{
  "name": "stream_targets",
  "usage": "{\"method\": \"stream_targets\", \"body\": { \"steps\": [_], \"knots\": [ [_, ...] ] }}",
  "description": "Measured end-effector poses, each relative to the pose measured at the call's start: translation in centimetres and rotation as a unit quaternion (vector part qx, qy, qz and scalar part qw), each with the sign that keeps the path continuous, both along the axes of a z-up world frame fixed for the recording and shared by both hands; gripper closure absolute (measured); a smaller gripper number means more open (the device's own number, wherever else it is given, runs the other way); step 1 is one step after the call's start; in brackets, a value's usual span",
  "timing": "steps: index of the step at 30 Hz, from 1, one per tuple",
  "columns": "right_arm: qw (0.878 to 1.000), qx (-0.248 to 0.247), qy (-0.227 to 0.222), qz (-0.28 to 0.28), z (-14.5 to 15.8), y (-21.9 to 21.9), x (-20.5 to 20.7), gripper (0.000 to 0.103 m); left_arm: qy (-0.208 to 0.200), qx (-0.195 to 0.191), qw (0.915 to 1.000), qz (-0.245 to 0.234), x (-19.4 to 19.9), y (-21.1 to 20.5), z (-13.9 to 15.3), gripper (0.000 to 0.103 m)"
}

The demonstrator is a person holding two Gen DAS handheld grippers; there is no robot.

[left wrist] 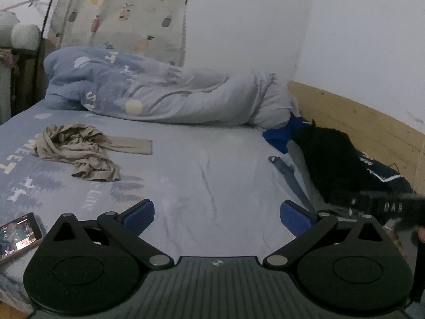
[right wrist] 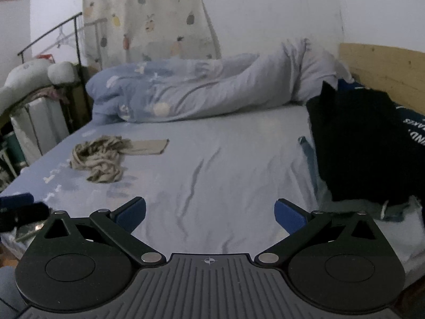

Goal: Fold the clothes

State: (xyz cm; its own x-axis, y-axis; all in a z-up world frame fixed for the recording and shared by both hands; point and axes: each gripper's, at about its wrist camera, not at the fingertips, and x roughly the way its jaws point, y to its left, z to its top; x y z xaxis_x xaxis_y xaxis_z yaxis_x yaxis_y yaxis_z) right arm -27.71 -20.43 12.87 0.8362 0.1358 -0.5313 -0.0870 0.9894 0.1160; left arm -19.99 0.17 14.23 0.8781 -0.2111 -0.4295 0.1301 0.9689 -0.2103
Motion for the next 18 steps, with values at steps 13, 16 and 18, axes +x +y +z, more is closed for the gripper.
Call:
{"method": "stream_targets", "body": {
  "steps": [13,16,18],
  "knots": [
    [0.999,-0.034,0.002,-0.015,-5.2,4.0,1.2,0.0,-0.01,0.034,0.9993,0.013,-0.9,2.0,-2.1,0.0],
    [0.999,-0.043,-0.013,-0.005,-5.9,4.8,1.2,0.0,-0.009,0.042,0.9989,0.017,-0.9,2.2,-2.7,0.0],
    [0.999,-0.046,-0.01,-0.003,-6.3,5.1,1.3,0.0,-0.005,0.054,0.9984,0.018,-0.9,2.2,-3.3,0.0]
  ]
}}
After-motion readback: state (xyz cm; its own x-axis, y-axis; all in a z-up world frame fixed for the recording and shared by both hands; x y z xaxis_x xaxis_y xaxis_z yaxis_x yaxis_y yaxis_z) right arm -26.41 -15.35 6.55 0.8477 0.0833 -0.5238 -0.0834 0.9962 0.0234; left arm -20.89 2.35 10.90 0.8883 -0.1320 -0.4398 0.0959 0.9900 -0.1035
